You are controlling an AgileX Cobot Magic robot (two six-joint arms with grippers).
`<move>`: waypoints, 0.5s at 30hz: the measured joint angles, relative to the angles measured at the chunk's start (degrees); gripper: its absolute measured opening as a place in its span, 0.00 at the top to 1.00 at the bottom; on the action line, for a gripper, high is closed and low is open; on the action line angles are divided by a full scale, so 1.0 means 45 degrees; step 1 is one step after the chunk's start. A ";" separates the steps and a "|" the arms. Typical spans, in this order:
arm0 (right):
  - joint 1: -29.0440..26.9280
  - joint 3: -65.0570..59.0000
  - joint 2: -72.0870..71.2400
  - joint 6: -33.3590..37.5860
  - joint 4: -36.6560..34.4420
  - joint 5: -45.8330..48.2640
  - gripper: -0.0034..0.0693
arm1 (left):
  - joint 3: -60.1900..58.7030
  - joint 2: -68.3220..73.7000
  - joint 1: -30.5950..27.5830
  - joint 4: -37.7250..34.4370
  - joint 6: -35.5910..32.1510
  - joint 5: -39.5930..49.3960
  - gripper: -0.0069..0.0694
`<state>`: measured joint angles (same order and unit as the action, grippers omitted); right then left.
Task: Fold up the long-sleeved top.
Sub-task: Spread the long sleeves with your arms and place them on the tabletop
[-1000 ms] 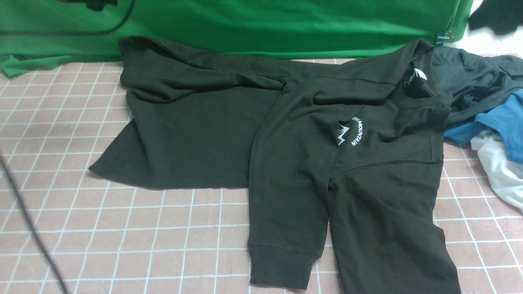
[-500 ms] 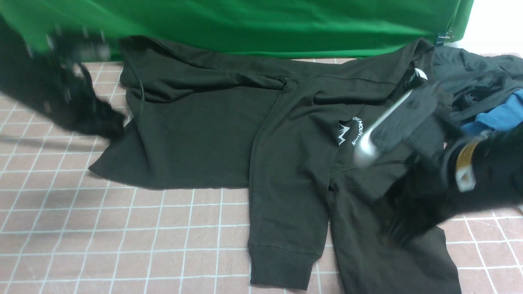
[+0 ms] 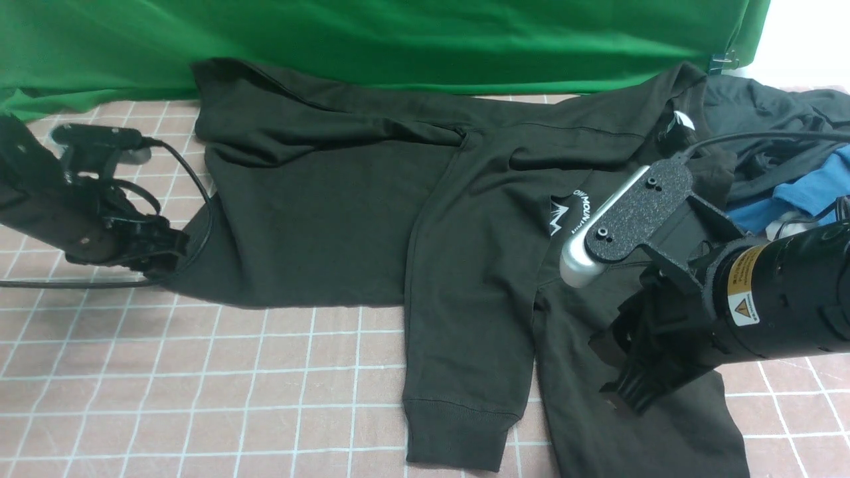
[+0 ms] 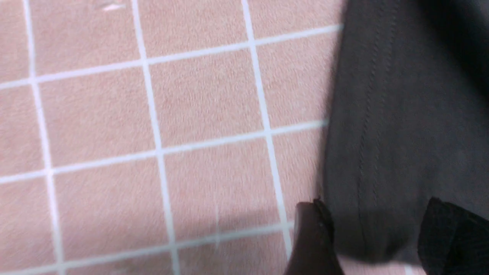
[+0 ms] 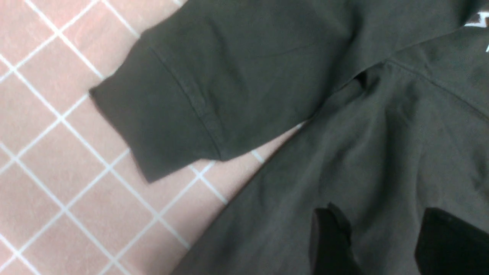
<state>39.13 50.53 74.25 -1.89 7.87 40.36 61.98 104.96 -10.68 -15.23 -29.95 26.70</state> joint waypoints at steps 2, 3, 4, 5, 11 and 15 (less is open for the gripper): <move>0.0014 0.0000 0.0000 -0.0024 0.0000 -0.0112 0.49 | 0.0000 0.0418 0.0025 -0.0098 -0.0100 -0.0198 0.39; 0.0014 0.0000 0.0000 -0.0024 -0.0012 -0.0133 0.49 | 0.0000 0.0601 0.0025 -0.0080 -0.0137 -0.0229 0.39; 0.0014 0.0000 0.0000 -0.0024 -0.0012 -0.0133 0.49 | 0.0000 0.0672 0.0025 -0.0022 -0.0152 -0.0264 0.39; 0.0014 0.0000 0.0000 -0.0036 -0.0012 -0.0133 0.49 | 0.0000 0.0684 0.0025 -0.0008 -0.0152 -0.0343 0.39; -0.0016 0.0000 0.0000 -0.0604 0.0587 -0.0161 0.49 | 0.0012 0.0714 0.0057 -0.0040 0.0163 -0.0199 0.48; -0.0854 0.0000 0.0000 -0.3062 0.1682 -0.0231 0.49 | 0.0103 0.0714 0.0057 -0.0219 0.0240 0.0251 0.73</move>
<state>35.29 50.53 74.25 -15.67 15.44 39.32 62.44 108.17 -10.42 -16.21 -28.87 27.83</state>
